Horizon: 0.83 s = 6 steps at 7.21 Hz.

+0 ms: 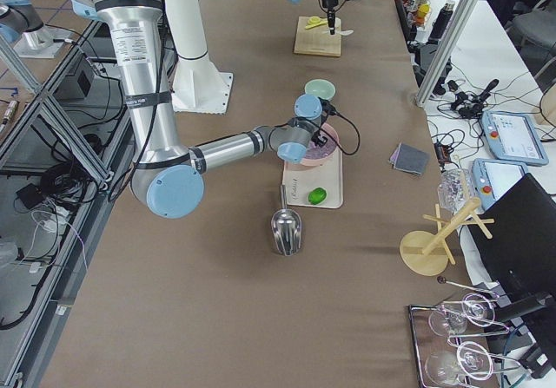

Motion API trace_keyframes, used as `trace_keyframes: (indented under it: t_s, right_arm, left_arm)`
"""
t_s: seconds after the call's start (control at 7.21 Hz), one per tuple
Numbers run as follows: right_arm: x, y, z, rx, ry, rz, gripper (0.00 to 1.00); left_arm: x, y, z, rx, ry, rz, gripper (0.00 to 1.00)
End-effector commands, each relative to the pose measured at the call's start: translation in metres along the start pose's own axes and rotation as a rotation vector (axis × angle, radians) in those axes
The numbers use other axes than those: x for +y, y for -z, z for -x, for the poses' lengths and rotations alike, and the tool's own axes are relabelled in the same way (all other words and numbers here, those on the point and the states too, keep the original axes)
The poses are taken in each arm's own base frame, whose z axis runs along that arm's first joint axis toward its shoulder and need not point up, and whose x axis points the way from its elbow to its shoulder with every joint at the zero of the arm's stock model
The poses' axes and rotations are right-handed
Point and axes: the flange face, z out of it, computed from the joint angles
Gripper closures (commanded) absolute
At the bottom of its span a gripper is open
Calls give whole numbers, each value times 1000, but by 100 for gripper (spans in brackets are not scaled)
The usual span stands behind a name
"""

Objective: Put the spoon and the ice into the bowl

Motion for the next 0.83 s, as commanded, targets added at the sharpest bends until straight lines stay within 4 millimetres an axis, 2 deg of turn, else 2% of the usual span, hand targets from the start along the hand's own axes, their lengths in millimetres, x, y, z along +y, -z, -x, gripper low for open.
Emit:
trace_keyframes:
  t_s: [0.0, 0.14, 0.28, 0.42, 0.55, 0.69]
  right_arm:
    - [0, -7, 4, 12, 2, 1, 37]
    - [0, -7, 4, 12, -4, 2, 62]
    - [1, -6, 3, 12, -4, 2, 80]
    - [1, -6, 3, 12, -4, 2, 88]
    - [0, -6, 5, 8, -4, 0, 100]
    - [-1, -4, 5, 10, -10, -3, 100]
  left_arm:
    - [0, 0, -1, 0, 0, 0, 100]
    - [0, 0, -1, 0, 0, 0, 100]
    - [0, -1, 0, -1, 1, 1, 100]
    - [0, 0, -1, 1, -1, -1, 100]
    - [-2, 0, -4, 3, -2, -2, 100]
    - [-4, 0, -5, 3, -2, -2, 100]
